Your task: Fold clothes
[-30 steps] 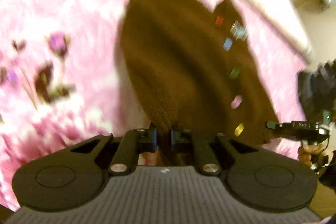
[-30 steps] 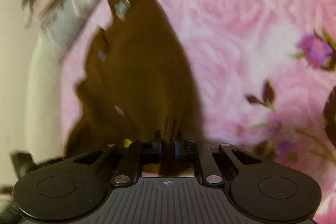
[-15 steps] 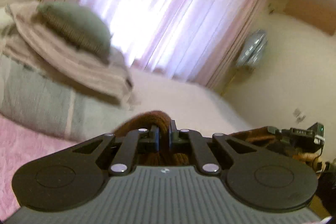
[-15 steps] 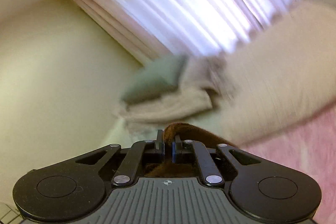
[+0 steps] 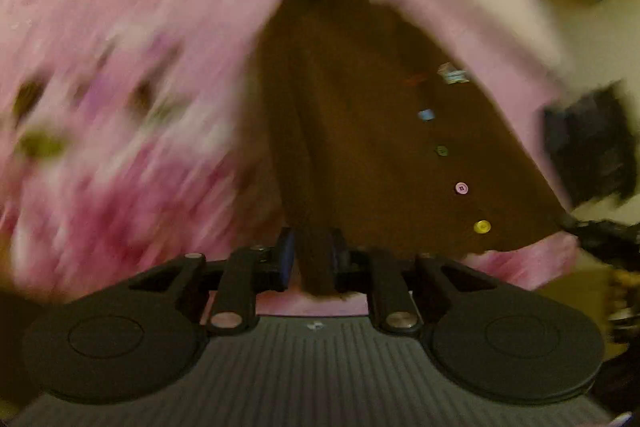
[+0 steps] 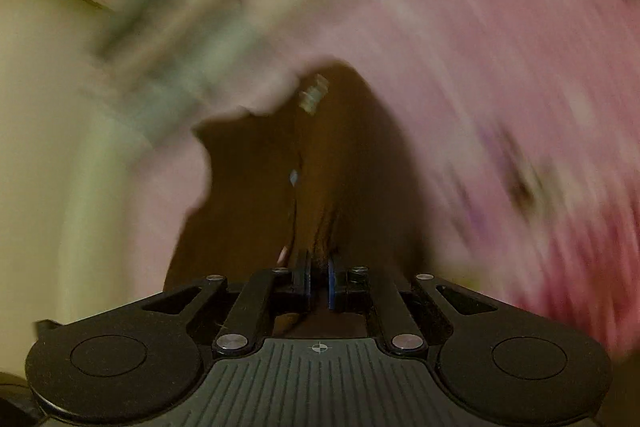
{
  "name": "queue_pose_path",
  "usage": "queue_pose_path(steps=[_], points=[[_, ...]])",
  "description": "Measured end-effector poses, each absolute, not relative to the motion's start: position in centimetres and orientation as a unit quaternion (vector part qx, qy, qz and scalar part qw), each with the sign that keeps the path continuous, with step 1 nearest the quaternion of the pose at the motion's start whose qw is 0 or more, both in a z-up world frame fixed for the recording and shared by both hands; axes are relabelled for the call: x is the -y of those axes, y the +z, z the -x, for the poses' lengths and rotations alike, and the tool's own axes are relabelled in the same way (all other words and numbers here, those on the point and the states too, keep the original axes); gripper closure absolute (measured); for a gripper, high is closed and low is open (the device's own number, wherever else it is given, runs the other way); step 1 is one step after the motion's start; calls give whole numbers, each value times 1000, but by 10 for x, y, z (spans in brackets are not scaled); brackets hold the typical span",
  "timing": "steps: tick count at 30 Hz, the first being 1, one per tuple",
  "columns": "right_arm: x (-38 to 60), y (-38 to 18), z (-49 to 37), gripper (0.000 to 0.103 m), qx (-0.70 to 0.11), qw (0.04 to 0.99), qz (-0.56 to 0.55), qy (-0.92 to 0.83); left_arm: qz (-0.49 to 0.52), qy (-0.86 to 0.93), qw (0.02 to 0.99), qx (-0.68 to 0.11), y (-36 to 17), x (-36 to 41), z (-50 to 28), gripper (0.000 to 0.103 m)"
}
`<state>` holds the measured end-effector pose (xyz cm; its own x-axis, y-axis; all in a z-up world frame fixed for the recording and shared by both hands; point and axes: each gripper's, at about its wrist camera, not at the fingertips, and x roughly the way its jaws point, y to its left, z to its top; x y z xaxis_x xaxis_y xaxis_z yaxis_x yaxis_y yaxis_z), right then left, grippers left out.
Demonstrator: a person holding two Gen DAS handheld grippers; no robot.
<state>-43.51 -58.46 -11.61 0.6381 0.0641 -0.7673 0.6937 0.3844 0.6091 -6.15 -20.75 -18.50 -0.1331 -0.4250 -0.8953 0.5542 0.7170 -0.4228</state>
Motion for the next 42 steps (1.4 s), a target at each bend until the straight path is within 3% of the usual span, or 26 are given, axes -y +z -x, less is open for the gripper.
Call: queue_pose_path(steps=[1,3,4,13,22,32,35,38,42], points=[[576,-135,444,87,-391,723,-521,-230,-55,-358,647,-671,-197,190,66,90],[562,-158,456,22,-412,695,-529,-258,-64,-347,648,-675,-201,184,66,88],[557,-162,458,18,-411,692,-529,-268,-69,-354,650,-669,-197,182,63,82],[590,-156,383,18,-415,741,-481,-216,-96,-416,676,-601,-190,269,29,61],[588,-197,301,18,-491,778,-382,-82,-189,-428,687,-556,-222,342,17,60],[433,-223,257,19,-518,789,-329,-15,-309,-557,600,-484,-268,403,-44,56],[377,-231,242,19,-516,797,-311,-52,-317,-600,541,-498,-292,409,-62,61],[328,-245,225,42,-515,797,-303,-89,-326,-635,504,-486,-301,407,-71,70],[284,-256,196,42,-534,798,-257,-111,-326,-665,484,-465,-302,402,-77,68]])
